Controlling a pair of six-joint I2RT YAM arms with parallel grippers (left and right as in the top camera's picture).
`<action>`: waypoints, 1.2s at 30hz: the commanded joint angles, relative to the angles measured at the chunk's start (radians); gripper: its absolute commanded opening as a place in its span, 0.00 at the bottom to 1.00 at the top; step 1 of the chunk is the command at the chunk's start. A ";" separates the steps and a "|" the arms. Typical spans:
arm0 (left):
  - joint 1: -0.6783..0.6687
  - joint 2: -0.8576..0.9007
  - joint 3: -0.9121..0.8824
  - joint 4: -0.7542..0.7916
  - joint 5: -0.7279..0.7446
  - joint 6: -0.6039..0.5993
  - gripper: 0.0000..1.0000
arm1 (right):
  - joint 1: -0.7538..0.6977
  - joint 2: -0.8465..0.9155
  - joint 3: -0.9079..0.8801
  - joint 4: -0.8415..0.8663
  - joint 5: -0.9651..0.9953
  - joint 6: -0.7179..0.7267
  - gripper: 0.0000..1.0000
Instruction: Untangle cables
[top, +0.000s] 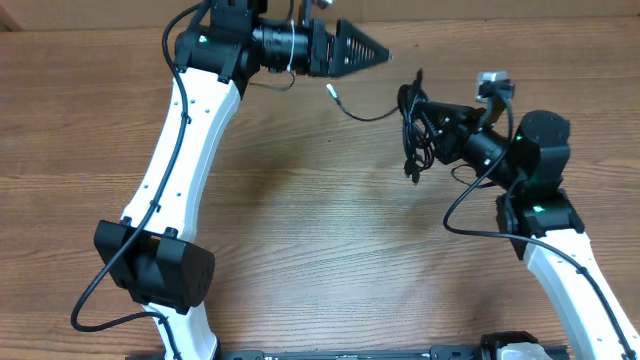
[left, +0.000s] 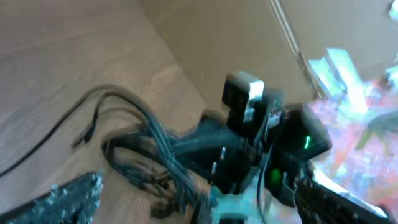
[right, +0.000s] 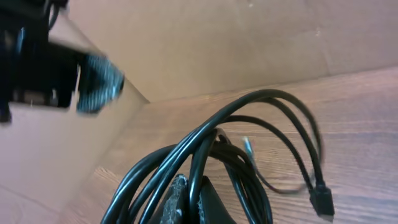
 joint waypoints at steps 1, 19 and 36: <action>-0.023 -0.031 0.019 -0.126 0.004 0.437 1.00 | -0.059 -0.029 -0.004 0.021 -0.136 0.105 0.04; -0.142 -0.033 0.019 -0.393 -0.230 1.352 0.90 | -0.165 -0.028 -0.004 0.143 -0.612 0.319 0.04; -0.241 -0.076 0.019 -0.262 -0.360 1.402 0.81 | -0.165 0.004 -0.004 0.128 -0.612 0.368 0.04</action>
